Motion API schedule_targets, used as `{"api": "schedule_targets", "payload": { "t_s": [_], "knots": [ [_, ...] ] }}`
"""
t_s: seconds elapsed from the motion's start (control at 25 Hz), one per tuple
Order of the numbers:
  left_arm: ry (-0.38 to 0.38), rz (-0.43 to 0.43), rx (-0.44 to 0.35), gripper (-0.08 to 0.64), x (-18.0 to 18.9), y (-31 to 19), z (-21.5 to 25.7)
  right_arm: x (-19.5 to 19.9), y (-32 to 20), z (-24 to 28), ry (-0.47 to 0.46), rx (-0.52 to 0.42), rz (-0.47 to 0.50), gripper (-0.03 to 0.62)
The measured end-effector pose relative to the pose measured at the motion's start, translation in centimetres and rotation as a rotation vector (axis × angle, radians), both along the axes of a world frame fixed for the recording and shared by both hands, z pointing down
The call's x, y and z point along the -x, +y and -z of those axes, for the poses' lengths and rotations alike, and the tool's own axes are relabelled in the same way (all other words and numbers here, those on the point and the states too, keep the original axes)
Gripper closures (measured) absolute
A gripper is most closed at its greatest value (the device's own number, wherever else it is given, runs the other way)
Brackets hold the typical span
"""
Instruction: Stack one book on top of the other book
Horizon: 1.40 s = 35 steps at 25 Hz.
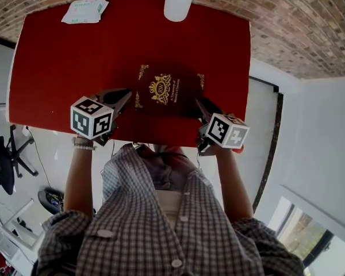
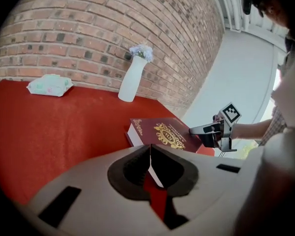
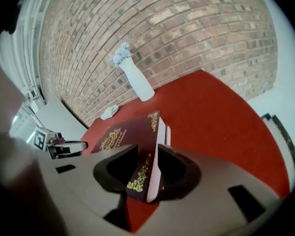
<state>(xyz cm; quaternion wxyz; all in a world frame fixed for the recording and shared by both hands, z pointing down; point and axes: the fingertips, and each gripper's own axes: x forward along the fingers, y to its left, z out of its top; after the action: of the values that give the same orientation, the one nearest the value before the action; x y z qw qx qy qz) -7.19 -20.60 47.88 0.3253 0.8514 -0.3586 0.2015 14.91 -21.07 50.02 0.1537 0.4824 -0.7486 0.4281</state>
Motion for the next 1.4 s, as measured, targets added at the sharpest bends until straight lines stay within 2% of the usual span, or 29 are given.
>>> {"api": "schedule_targets", "payload": {
  "t_s": [0.12,0.2,0.48,0.76,0.96,1.12,1.4],
  "knots": [
    [0.053,0.026,-0.061,0.551,0.7,0.4,2.0,-1.3,0.5,1.1,0.124,-0.067,-0.057,0.568],
    [0.086,0.042,-0.097,0.552,1.0,0.9,3.4,-2.0,1.1,2.2,0.156,-0.109,-0.09,0.584],
    [0.114,0.036,-0.187,0.552,2.3,3.9,7.1,-1.9,4.2,6.3,0.203,-0.222,-0.1,0.584],
    [0.068,-0.038,-0.289,0.552,3.8,9.0,9.8,0.9,8.7,8.5,0.112,-0.262,-0.157,0.584],
    [0.083,-0.053,-0.33,0.552,5.5,12.9,11.0,3.6,12.6,10.4,0.141,-0.325,-0.123,0.584],
    [0.07,-0.101,-0.349,0.552,6.5,15.5,11.0,5.1,15.9,11.3,0.157,-0.351,-0.106,0.584],
    [0.182,-0.079,-0.384,0.552,7.5,17.8,13.0,5.9,20.8,12.7,0.162,-0.382,-0.157,0.584]
  ]
}}
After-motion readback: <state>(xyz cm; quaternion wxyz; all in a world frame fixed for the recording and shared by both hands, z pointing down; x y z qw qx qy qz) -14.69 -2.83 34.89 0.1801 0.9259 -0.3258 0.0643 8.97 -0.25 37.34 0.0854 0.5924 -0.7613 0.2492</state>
